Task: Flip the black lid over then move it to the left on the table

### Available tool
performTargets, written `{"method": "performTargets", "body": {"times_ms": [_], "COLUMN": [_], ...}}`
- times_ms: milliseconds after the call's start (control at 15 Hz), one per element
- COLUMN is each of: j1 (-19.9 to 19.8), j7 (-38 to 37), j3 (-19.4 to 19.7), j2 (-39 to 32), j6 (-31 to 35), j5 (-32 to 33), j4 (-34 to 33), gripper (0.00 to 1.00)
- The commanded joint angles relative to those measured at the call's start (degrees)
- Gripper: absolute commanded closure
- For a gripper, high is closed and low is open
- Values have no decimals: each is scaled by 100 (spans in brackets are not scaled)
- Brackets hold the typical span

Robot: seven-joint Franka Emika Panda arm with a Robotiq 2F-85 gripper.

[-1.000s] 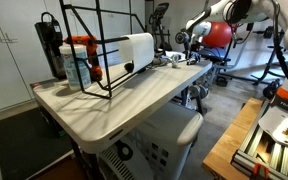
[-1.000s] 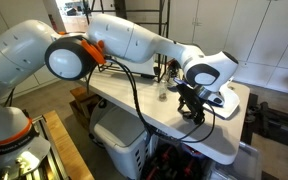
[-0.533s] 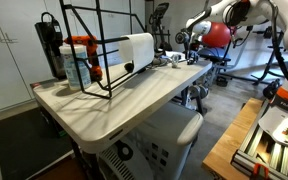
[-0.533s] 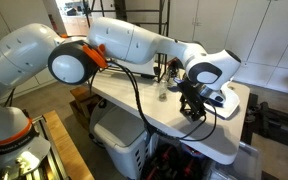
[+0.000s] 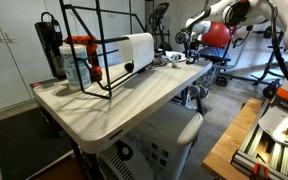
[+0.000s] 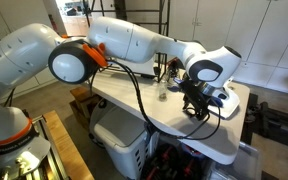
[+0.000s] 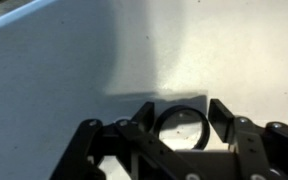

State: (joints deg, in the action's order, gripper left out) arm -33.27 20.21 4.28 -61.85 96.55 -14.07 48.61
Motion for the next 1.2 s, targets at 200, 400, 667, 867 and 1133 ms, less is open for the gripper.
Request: {"method": "performTargets", "body": {"times_ms": [200, 400, 667, 867, 1133], "j1": [346, 570, 891, 1105, 1216], "j7": [-235, -244, -372, -509, -500], "j3": [384, 524, 720, 878, 979], "j2": [198, 416, 599, 714, 811], "j6": [935, 1562, 2012, 1938, 1787], "j5": [460, 685, 978, 1172, 1252], "j4": [313, 565, 890, 1156, 1449], "gripper": [29, 15, 4, 2, 1]}}
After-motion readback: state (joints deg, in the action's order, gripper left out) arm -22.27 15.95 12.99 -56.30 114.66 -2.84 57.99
